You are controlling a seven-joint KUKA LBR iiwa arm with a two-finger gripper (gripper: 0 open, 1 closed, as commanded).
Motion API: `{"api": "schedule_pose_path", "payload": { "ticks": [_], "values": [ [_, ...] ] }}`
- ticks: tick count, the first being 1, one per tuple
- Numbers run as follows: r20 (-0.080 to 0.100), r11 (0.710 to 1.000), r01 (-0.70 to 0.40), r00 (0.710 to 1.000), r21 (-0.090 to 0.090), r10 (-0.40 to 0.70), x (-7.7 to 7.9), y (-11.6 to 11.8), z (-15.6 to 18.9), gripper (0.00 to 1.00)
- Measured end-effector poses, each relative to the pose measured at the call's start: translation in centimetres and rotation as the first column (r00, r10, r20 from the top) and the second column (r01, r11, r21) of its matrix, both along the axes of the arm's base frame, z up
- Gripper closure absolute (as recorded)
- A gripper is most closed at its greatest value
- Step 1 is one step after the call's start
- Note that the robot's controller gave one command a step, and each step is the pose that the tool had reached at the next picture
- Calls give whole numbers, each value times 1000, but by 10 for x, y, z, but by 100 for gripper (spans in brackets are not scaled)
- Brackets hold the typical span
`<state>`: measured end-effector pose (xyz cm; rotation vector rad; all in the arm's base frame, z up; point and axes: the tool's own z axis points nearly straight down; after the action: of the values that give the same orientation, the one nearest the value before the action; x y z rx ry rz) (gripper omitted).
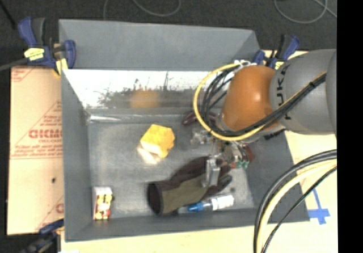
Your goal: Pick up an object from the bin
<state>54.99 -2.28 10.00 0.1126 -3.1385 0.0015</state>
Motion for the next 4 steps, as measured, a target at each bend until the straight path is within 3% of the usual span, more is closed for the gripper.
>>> {"api": "schedule_pose_path", "payload": {
  "ticks": [1, 2, 3, 4],
  "values": [
    [7, 989, 149, 989, 1, -149, 2, 16, -28, 100],
    [7, 989, 149, 989, 1, -149, 2, 16, -28, 100],
    [8, 995, 98, 995, 0, -98, 3, 12, 51, 100],
    [9, 995, 97, 995, 0, -97, 3, 12, 51, 100]
  ]
}}
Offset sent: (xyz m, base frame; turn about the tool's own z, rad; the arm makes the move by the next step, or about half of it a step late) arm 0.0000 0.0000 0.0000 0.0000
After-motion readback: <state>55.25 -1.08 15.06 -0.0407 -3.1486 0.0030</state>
